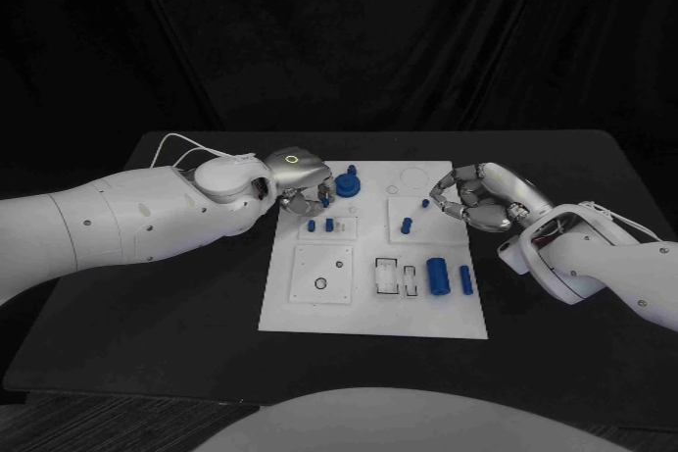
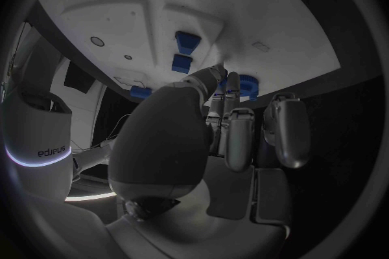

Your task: Assemble the parts on the task board

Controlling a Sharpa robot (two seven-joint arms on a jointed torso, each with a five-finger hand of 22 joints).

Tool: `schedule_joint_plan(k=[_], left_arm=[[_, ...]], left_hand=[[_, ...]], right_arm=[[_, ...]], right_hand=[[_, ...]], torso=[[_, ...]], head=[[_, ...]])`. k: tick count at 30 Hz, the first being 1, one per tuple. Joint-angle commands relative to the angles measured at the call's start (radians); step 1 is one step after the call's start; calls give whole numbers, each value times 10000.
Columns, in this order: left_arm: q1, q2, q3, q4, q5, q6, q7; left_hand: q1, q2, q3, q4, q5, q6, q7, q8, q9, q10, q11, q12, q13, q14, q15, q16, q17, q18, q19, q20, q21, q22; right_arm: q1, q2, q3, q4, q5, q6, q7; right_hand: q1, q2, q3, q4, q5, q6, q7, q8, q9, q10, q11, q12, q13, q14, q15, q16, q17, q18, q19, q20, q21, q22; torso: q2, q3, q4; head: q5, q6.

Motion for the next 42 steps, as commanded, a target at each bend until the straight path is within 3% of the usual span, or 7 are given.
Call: schedule_joint_plan(k=[1, 42], left_arm=[[-24, 31, 7, -2, 50, 132, -12], [-67, 16, 5, 57, 50, 422, -39]], left_hand=[[-187, 164, 109, -145, -33, 208, 123, 176, 143, 148, -61, -82, -31, 511, -19, -117, 427, 74, -137, -46, -104, 1723], [-211, 200, 123, -142, -54, 55, 132, 49, 101, 217, -40, -200, -40, 429, 19, -241, 226, 108, -224, -14, -301, 1676]], right_arm=[[-29, -5, 6, -2, -53, 59, -167], [-80, 55, 6, -58, -53, 200, -281]], right_hand=[[94, -115, 242, -21, 213, -151, -8, 154, -127, 954, 4, 166, 2697, 994, 21, 186, 2684, 17, -87, -11, -107, 1634], [112, -108, 272, -39, 220, -169, 1, 152, -132, 954, 10, 166, 2697, 980, 25, 163, 2649, 28, -115, -9, -158, 1620]], torso=[[-4, -1, 1], [0, 4, 5]], head=[[0, -1], [29, -1]])
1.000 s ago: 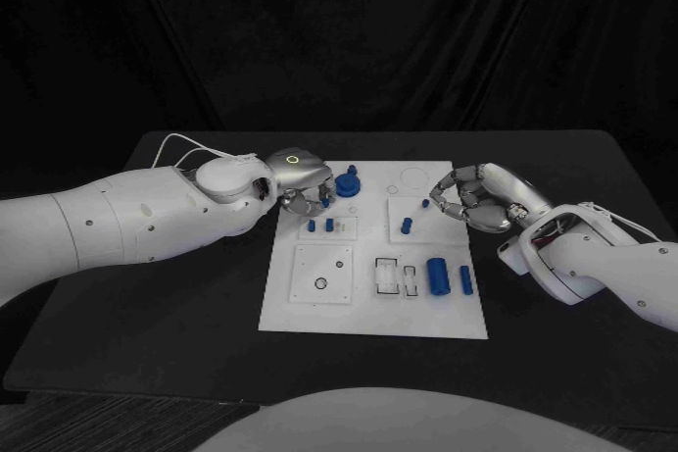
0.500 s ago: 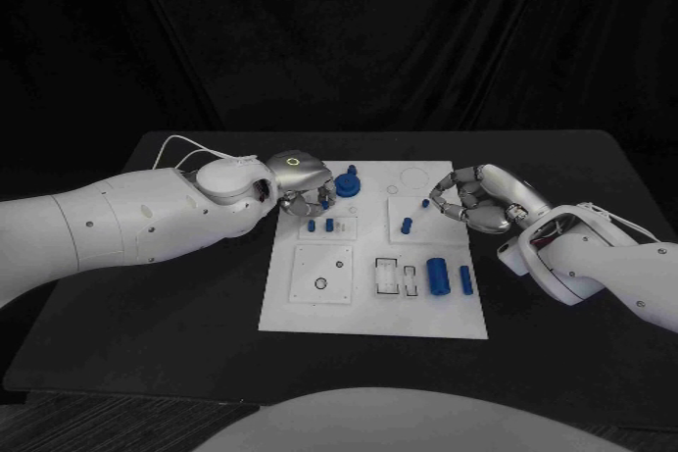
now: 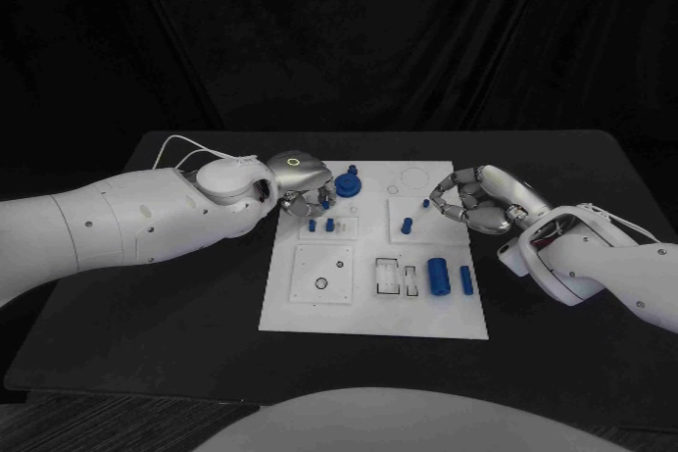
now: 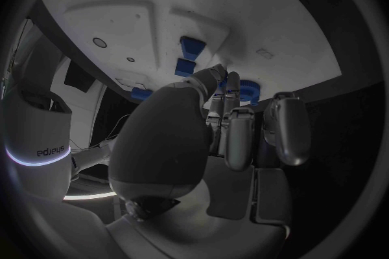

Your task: Assemble the parts on the task board

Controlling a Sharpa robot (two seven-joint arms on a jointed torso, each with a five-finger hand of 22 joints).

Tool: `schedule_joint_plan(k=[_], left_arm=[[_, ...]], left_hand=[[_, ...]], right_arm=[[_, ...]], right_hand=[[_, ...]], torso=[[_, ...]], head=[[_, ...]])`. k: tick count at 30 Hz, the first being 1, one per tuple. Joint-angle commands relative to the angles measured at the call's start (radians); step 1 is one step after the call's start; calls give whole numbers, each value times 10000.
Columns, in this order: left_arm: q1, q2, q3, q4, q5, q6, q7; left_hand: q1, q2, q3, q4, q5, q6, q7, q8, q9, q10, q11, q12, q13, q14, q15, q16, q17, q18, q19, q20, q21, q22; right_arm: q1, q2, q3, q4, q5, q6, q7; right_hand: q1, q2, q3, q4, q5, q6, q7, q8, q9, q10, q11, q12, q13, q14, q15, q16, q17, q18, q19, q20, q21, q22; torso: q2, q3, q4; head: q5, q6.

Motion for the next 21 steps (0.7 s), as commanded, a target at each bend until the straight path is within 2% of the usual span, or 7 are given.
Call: schedule_joint_plan(k=[1, 4, 5, 11, 15, 21], left_arm=[[-20, 34, -4, -26, 32, 196, 32], [-22, 55, -5, -60, 32, 239, -32], [-23, 60, -5, -76, 32, 256, -60], [-30, 45, -6, -149, 32, 315, -196], [-33, 20, -6, -175, 32, 287, -222], [-35, -74, -6, -151, 32, -61, -92]], left_hand=[[-169, 149, 128, -147, -52, -28, 123, 73, 99, 137, -65, -236, -47, 421, 22, -94, 215, 110, -214, -27, -81, 1675], [-204, 89, 147, -143, -52, -540, -13, -214, -18, 47, -56, -385, -78, 384, 34, -144, 135, 122, -249, -11, -157, 1659], [-261, 38, 146, -115, -70, -808, -70, -352, -81, -58, 8, -487, -105, 368, 59, -165, 104, 125, -263, 4, -192, 1652], [-418, -189, 187, -39, -137, -1955, -369, -405, -360, -279, 145, -774, -138, 284, 154, -274, -72, 146, -321, 95, -351, 1623], [-469, -254, 151, 14, -209, -2600, -561, -402, -528, -403, 202, -882, -126, 251, 193, -320, -148, 154, -336, 135, -414, 1612], [-455, -291, 89, 44, -312, -2834, -681, -385, -607, -490, 198, -943, -110, 233, 206, -348, -196, 162, -348, 153, -465, 1603]], right_arm=[[-27, 5, 6, 3, -53, 73, -183], [-27, 1, 6, 5, -53, 73, -189], [-27, -3, 6, 8, -53, 73, -191], [-27, -38, 6, 29, -53, 65, -203], [-27, -58, 6, 42, -53, 47, -203], [-27, -87, 6, 53, -53, 10, -203]], right_hand=[[111, -108, 271, -39, 219, -136, -32, 152, -128, 954, 10, 166, 2697, 980, 24, 164, 2649, 28, -113, -8, -157, 1620], [111, -108, 271, -39, 219, -136, -32, 152, -128, 954, 10, 166, 2697, 980, 24, 164, 2649, 28, -113, -8, -157, 1620], [111, -108, 271, -39, 219, -136, -32, 152, -128, 954, 10, 166, 2697, 980, 24, 164, 2649, 28, -113, -8, -157, 1620], [111, -108, 271, -39, 219, -136, -32, 152, -128, 954, 10, 166, 2697, 980, 24, 164, 2649, 28, -113, -8, -157, 1620], [111, -108, 271, -39, 219, -136, -32, 152, -128, 954, 10, 166, 2697, 980, 24, 164, 2649, 28, -113, -8, -157, 1620], [111, -108, 271, -39, 219, -136, -32, 152, -128, 954, 10, 166, 2697, 980, 24, 164, 2649, 28, -113, -8, -157, 1620]], torso=[[-3, 4, 2], [-3, 4, 2], [-2, 2, 0], [-2, 1, -2], [-2, 2, -8], [-4, 6, -13]], head=[[5, -1], [-3, -1], [-1, -1], [-8, -1], [11, -1], [-3, -1]])
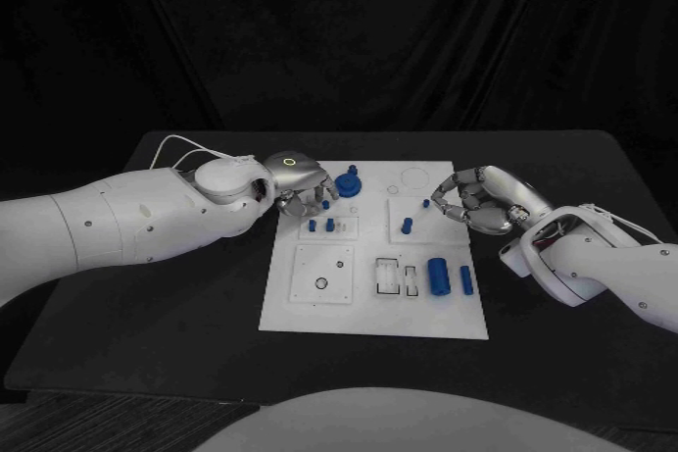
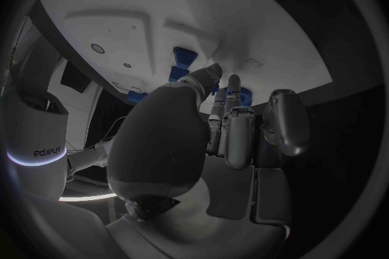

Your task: Assemble the parts on the task board

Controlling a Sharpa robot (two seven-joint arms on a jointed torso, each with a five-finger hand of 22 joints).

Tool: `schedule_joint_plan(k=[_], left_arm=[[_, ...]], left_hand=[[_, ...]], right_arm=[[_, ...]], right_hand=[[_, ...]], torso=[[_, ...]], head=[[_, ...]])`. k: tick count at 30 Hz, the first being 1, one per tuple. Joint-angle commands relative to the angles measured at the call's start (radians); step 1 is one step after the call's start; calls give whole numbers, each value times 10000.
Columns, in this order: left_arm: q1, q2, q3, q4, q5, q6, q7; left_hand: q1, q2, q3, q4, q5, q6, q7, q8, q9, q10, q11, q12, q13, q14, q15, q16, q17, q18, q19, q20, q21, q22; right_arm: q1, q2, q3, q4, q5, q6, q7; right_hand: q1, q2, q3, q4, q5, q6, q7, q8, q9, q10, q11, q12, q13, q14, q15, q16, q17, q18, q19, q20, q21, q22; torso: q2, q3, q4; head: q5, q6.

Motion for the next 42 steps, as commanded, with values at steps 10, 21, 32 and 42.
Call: schedule_joint_plan(k=[10, 21, 32, 42], left_arm=[[58, -864, 12, 380, 36, -2427, 952], [869, -2256, 15, 830, 2430, -4691, 3696], [980, -2133, 7, 650, 10348, -1834, 7330], [476, -1969, 4, 682, 14560, 319, 8624]], left_hand=[[204, -207, 361, 76, -832, 478, -167, 244, -77, -354, -206, -152, 79, -707, 128, -1302, -1744, 420, -777, 60, -1673, 1234], [-244, -655, 233, 1173, -941, 1146, -48, 248, -298, -4539, -931, 1006, 677, -8697, 659, -7280, -6987, 661, -6818, 548, -8483, 29], [-1090, 374, -5482, 2206, 1716, -93, 39, -79, -807, -8560, -855, 981, -90, -13394, 1286, -12154, -11169, -17, -11791, 1501, -11332, -2971], [-1200, 1244, -5137, 2197, 2007, -909, 273, -71, -1018, -9807, -583, 1227, -343, -13939, 1611, -12694, -12076, 223, -12912, 1940, -11344, -5304]], right_arm=[[98, -284, 8, 193, -484, -329, -467], [1217, -498, 9, 489, -1864, -328, -1447], [1884, 11, 9, 14, -4732, 875, -2328], [1650, 474, 9, -445, -6336, 2388, -2885]], right_hand=[[64, -275, 278, -55, 151, -316, 5, 79, -170, 954, 38, 166, 2697, 913, 47, 59, 2492, 80, -234, 29, -424, 1542], [155, -635, 500, -87, -555, -877, 82, -109, -331, -1604, -3, -1915, 384, 58, 24, -1253, 710, 423, -1181, 45, -2286, 1009], [481, -1185, 979, -132, -1502, -1196, 155, -314, -655, -6839, 136, -7369, -4517, -1011, 180, -2821, -1165, 758, -2357, 117, -4811, 273], [-78, -1754, 405, -128, -1756, -1215, -380, -787, -912, -8828, 437, -9680, -6656, -1206, 205, -2960, -1478, 752, -2270, 193, -5269, 258]], torso=[[-3, -11, 1], [-42, -75, 25], [-37, -160, 165], [-154, -370, 348]], head=[[-105, -1], [65, -1], [263, -1], [55, -1]])
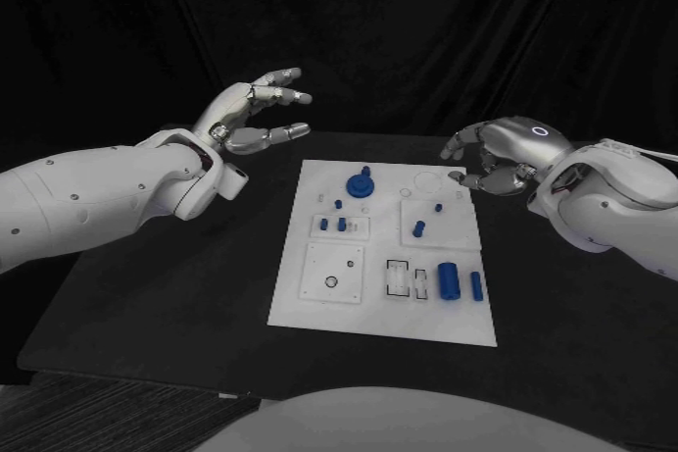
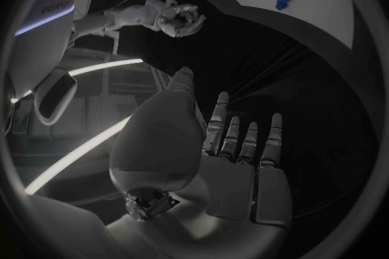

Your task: Assemble the parts on the task board

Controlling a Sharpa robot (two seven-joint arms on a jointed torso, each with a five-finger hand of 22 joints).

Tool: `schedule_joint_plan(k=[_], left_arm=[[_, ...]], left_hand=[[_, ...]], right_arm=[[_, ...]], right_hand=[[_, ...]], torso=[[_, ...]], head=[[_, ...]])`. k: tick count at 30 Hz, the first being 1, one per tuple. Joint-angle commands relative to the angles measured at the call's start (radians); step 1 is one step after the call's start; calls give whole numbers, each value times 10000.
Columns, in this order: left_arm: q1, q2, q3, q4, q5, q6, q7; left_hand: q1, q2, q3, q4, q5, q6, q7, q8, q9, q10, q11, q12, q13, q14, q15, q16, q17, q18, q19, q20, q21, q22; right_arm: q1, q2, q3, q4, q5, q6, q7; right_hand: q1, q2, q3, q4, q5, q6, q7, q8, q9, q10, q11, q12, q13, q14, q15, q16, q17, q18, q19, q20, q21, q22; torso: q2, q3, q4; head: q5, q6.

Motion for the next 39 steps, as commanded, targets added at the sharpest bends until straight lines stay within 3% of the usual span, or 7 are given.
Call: schedule_joint_plan(k=[1, 8, 11, 16, 19, 25, 39], left_arm=[[-153, -3, 14, 115, 2699, 1535, 3123], [-413, -146, 13, 419, 3008, 2044, 3167], [-474, -200, 13, 529, 3049, 2196, 3154], [-535, -253, 13, 639, 3078, 2372, 3118], [-557, -260, 13, 672, 3085, 2308, 3095], [-590, -276, 12, 710, 3090, 2294, 3085], [-646, -202, 11, 636, 3092, 2569, 3031]], left_hand=[[95, 471, 259, 13, 388, -66, 30, -68, -119, -237, 86, 202, -114, -252, 137, -60, -192, 342, -282, 54, -149, -217], [420, 829, 234, 0, 905, -230, 101, -72, -133, -581, 180, 652, -173, -153, 445, 243, -363, 574, -43, 324, -98, -250], [497, 901, 224, -4, 975, -289, 131, -78, -138, -642, 214, 715, -185, -121, 493, 322, -389, 598, -17, 336, -99, -298], [648, 1020, 165, -14, 1141, -384, 172, -84, -144, -722, 267, 893, -197, -36, 589, 510, -438, 635, 62, 350, -85, -305], [794, 1074, 78, -19, 1335, -369, 243, -74, -134, -722, 365, 1158, -190, 78, 711, 735, -478, 632, 356, 389, 4, 56], [433, 554, -148, 31, 1557, -99, 390, -46, -80, -505, 560, 1841, -169, 339, 882, 1176, -588, 465, 1089, 397, 185, 505], [527, 820, 68, -3, 1613, -278, 378, -82, -102, -628, 539, 1807, -195, 212, 826, 1083, -642, 319, 1003, 382, 67, 32]], right_arm=[[-133, 64, 5, -78, -1154, 1065, -745], [-371, 289, 5, -279, -1271, 1424, -882], [-461, 404, 5, -370, -1287, 1582, -881], [-638, 631, 5, -594, -1298, 1735, -822], [-731, 746, 5, -722, -1301, 1806, -825], [-836, 944, 5, -972, -1303, 1831, -781], [-1018, 1065, 6, -1277, -1304, 2168, -1059]], right_hand=[[1, -196, -386, -161, -288, 98, -70, -358, -146, -717, 146, -533, -592, -138, 74, -151, -240, 42, 105, 36, -451, 248], [298, -49, -1025, -299, -113, 291, -171, -643, -195, -1104, 330, -1129, -1655, -99, 201, -66, -255, 35, 277, 155, -518, 330], [422, -24, -1097, -360, 179, 328, -188, -723, -206, -1070, 313, -1141, -1866, -121, 187, -83, -306, 41, 294, 152, -578, 353], [633, -5, -1057, -552, 1134, 410, -218, -856, -213, -934, 316, -1064, -2199, -98, 164, -56, -327, 17, 422, 121, -460, 484], [642, -12, -1051, -592, 1148, 449, -195, -874, -206, -831, 330, -992, -2252, -38, 163, 11, -259, -10, 517, 115, -295, 554], [568, -2, -1072, -650, 898, 567, -274, -948, -184, -562, 303, -792, -2461, 557, 119, 697, 517, -182, 1161, 74, 833, 926], [506, 16, -1021, -714, 988, 773, -224, -1020, -147, -264, 265, -640, -2711, 817, 65, 957, 782, -273, 1553, 15, 1434, 1093]], torso=[[-77, -183, 142], [-130, -433, 361], [-135, -469, 387], [-168, -507, 414], [-193, -529, 398], [-281, -506, 312], [-334, -527, 248]], head=[[-217, -1], [-476, -1], [-560, -1], [-630, -1], [-620, -1], [-537, -1], [-483, -1]])
